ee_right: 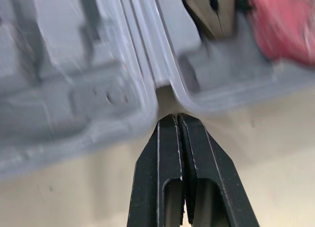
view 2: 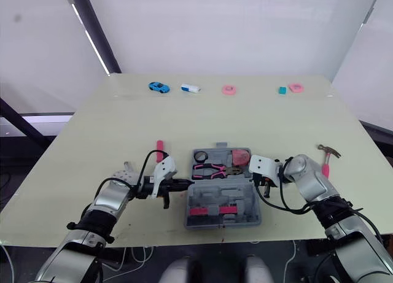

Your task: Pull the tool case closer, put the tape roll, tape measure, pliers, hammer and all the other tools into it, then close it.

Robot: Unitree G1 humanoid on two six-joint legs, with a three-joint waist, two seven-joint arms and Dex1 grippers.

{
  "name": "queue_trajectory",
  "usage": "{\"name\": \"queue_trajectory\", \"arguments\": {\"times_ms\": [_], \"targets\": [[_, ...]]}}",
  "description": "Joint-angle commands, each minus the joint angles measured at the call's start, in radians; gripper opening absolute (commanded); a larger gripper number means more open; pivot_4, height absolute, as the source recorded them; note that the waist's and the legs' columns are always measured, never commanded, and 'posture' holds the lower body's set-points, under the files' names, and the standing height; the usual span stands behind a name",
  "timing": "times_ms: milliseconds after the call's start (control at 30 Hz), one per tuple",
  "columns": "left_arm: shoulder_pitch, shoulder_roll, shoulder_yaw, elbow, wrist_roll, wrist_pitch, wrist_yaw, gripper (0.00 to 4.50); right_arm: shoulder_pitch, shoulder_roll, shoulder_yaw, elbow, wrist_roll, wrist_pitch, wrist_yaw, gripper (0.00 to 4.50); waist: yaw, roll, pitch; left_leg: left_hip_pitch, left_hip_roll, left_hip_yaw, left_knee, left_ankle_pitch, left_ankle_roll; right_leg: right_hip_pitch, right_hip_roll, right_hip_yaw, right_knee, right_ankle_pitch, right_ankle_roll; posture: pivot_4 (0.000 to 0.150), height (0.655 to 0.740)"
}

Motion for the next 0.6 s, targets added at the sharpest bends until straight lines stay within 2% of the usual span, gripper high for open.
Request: {"name": "queue_trajectory", "arguments": {"times_ms": [33,167,233,300,367,400,533,567,600], "targets": [[0.041,0.011,0.105,-0.112,-0.091,-0.013,0.045,0.14,0.052,-0.042,-0.146,-0.059,0.1,-0.033,-0.026,0.08,0.002,0.0,0.0,0.0,0.0,0.0,0.0,0.0,0.0,0.0,0.0,0.0,0.0,0.0,0.0,0.15,0.74],[0.124,0.008,0.199,-0.25,-0.186,0.045,0.097,0.14,0.167,0.021,-0.354,-0.135,0.306,-0.125,-0.071,0.08,-0.002,0.0,0.0,0.0,0.0,0.0,-0.001,0.0,0.0,0.0,-0.001,0.0,-0.001,0.0,0.0,0.15,0.74],[0.171,0.012,0.232,-0.323,-0.235,0.093,0.115,0.14,0.212,0.019,-0.397,-0.161,0.37,-0.102,-0.043,0.08,-0.005,0.0,0.0,0.001,0.001,0.0,-0.002,0.0,0.0,0.0,0.0,0.0,-0.001,0.0,0.0,0.15,0.74],[0.214,0.017,0.254,-0.382,-0.272,0.129,0.129,0.62,0.254,-0.002,-0.406,-0.177,0.383,-0.103,-0.03,0.0,-0.004,0.0,0.0,0.001,0.001,0.0,-0.002,0.0,0.0,0.001,0.0,0.0,0.0,0.0,0.0,0.15,0.74],[0.275,0.026,0.282,-0.445,-0.306,0.147,0.136,1.27,0.307,-0.008,-0.444,-0.198,0.429,-0.099,-0.026,0.52,-0.003,0.0,0.0,0.002,0.001,0.0,-0.001,0.0,0.0,0.001,0.0,0.001,0.0,0.0,0.0,0.15,0.74],[0.324,0.031,0.31,-0.482,-0.329,0.163,0.143,1.82,0.352,-0.011,-0.478,-0.196,0.45,-0.12,-0.027,0.83,-0.003,0.0,0.0,0.002,0.001,0.0,-0.001,0.0,0.0,0.001,0.0,0.001,-0.001,0.0,0.0,0.15,0.74],[0.5,0.061,0.416,-0.566,-0.396,0.194,0.149,3.83,0.545,-0.034,-0.614,-0.187,0.514,-0.201,-0.012,2.78,-0.001,0.0,0.0,0.002,0.001,0.0,-0.002,0.0,0.0,0.001,-0.001,0.001,-0.002,0.0,0.0,0.15,0.74],[0.555,0.067,0.451,-0.576,-0.405,0.193,0.155,4.26,0.607,-0.045,-0.664,-0.194,0.53,-0.212,-0.01,3.23,0.0,0.001,0.001,0.002,0.001,0.0,-0.003,0.0,0.0,0.001,-0.001,0.001,-0.002,-0.001,0.0,0.15,0.74],[0.6,0.069,0.481,-0.584,-0.415,0.194,0.161,4.5,0.658,-0.053,-0.707,-0.197,0.544,-0.221,-0.009,3.77,0.001,0.001,0.001,0.002,0.001,0.001,-0.003,0.0,0.0,0.001,-0.001,0.001,-0.002,-0.003,-0.003,0.15,0.74]]}}
